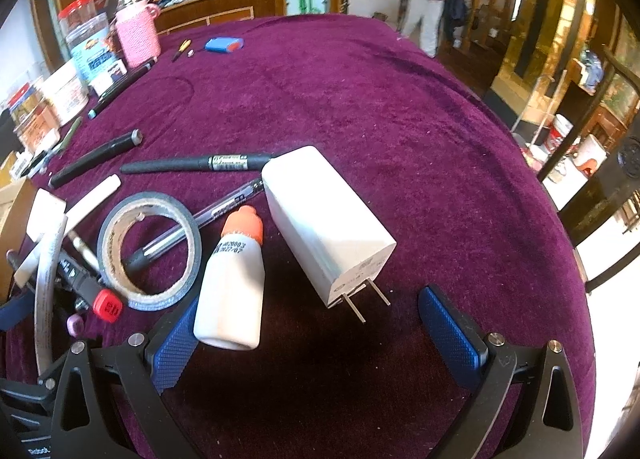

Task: Organize rigid objects
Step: 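Close the left gripper on the long white marker and lift it, then carry the white marker toward the cardboard tray with left while right grasps the black tape roll, then lower the white marker into the tray with left while right drops the tape roll there, then grasp a second white marker from the pile with the left gripper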

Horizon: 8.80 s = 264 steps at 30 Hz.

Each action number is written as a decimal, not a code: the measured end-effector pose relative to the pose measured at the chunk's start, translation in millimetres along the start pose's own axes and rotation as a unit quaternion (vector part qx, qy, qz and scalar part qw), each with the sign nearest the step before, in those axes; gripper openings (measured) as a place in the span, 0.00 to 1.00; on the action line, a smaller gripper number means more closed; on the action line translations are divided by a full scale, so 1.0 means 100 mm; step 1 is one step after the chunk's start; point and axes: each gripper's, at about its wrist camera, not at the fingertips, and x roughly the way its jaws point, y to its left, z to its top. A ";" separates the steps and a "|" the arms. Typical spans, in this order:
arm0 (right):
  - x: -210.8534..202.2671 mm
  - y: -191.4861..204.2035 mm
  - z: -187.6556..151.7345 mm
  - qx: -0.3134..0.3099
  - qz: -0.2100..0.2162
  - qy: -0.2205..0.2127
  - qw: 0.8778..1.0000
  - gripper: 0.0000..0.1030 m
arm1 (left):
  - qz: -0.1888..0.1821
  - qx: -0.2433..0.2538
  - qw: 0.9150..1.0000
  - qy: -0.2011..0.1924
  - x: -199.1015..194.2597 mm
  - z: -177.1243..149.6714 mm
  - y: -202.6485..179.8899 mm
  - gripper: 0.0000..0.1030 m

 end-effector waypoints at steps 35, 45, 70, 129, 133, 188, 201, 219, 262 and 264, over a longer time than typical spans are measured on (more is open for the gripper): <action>-0.78 -0.41 0.01 0.107 -0.016 -0.204 0.973 0.99 | 0.033 -0.036 0.977 -0.208 -1.29 -0.45 0.47 1.00; -0.64 -0.46 -0.10 0.122 0.036 -0.193 0.973 0.99 | -0.017 -0.012 0.993 -0.112 -0.76 -0.42 0.25 0.92; -0.54 -0.40 -0.08 0.110 0.036 -0.168 0.979 0.99 | -0.076 -0.014 0.994 -0.072 -0.49 -0.24 0.14 0.13; -0.11 0.69 0.29 -0.034 0.110 -0.002 0.993 0.44 | -0.127 -0.155 0.969 -0.142 -1.41 -0.94 1.80 0.13; -0.14 0.68 0.24 -0.037 0.115 -0.013 0.993 0.10 | -0.127 -0.153 0.970 -0.138 -1.39 -0.93 1.79 0.13; -1.60 0.70 0.37 -0.029 0.125 -0.243 0.961 1.00 | -0.129 -0.147 0.969 -0.151 -1.54 -0.49 1.63 0.82; -0.50 -0.87 0.20 0.181 0.120 -0.164 0.962 1.00 | -0.081 -0.041 0.995 -0.051 -0.79 -0.28 0.59 0.82; -0.35 -0.83 0.19 0.163 0.153 -0.137 0.965 1.00 | -0.094 0.045 0.994 0.012 -0.38 -0.06 0.07 0.13; -0.20 -0.70 0.20 0.131 0.104 -0.113 0.979 0.99 | -0.167 0.004 0.983 -0.076 -0.73 -0.02 0.02 0.11; -0.19 -0.68 0.20 0.128 0.099 -0.111 0.981 0.99 | -0.179 -0.009 0.980 -0.086 -0.85 -0.08 0.14 0.11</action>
